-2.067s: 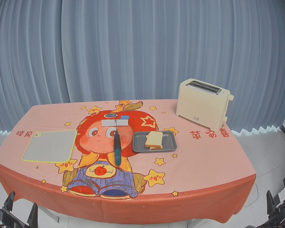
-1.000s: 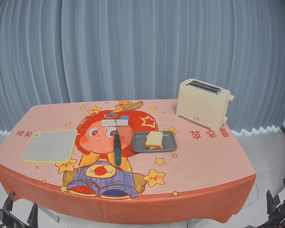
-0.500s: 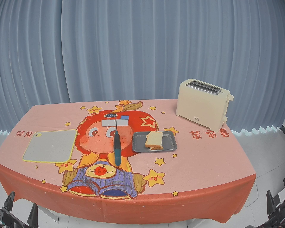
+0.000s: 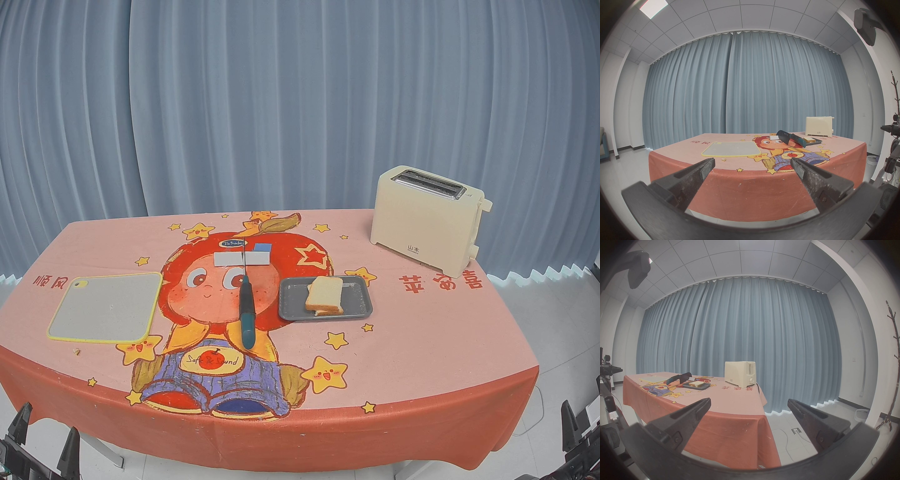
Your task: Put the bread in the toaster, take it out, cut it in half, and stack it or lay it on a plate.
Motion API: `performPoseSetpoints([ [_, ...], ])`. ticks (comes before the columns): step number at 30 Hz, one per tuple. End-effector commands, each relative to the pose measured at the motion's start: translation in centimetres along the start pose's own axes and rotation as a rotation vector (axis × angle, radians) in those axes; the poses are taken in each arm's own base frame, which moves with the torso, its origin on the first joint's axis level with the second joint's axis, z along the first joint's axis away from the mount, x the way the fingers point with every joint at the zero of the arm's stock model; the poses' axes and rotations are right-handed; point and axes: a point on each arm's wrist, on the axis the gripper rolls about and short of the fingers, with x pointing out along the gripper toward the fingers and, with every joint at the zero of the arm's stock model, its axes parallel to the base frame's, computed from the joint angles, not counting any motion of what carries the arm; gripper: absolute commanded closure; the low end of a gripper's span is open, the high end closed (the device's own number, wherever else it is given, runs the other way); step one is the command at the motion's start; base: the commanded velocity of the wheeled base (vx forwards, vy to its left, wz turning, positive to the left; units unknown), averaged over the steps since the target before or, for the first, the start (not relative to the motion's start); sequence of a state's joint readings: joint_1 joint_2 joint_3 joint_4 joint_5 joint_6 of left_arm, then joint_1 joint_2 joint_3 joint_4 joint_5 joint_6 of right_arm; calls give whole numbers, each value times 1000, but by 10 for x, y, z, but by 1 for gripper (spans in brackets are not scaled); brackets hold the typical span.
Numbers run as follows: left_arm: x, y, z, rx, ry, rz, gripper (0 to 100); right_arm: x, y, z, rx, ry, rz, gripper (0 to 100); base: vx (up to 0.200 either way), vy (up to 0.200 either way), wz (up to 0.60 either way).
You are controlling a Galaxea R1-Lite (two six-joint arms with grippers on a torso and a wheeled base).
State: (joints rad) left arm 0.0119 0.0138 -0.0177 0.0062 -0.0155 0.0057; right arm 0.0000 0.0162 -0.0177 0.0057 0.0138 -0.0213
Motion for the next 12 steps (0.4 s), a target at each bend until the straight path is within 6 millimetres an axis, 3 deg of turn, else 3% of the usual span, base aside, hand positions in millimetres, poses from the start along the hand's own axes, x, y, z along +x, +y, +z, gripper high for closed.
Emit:
performPoseSetpoints([
  [1, 0, 0, -5, 0, 4, 1, 0, 0, 0, -5, 1, 2, 0, 0, 0, 0, 0],
  [12, 0, 0, -5, 0, 4, 1, 0, 0, 0, -5, 1, 0, -2, 0, 0, 0, 0],
])
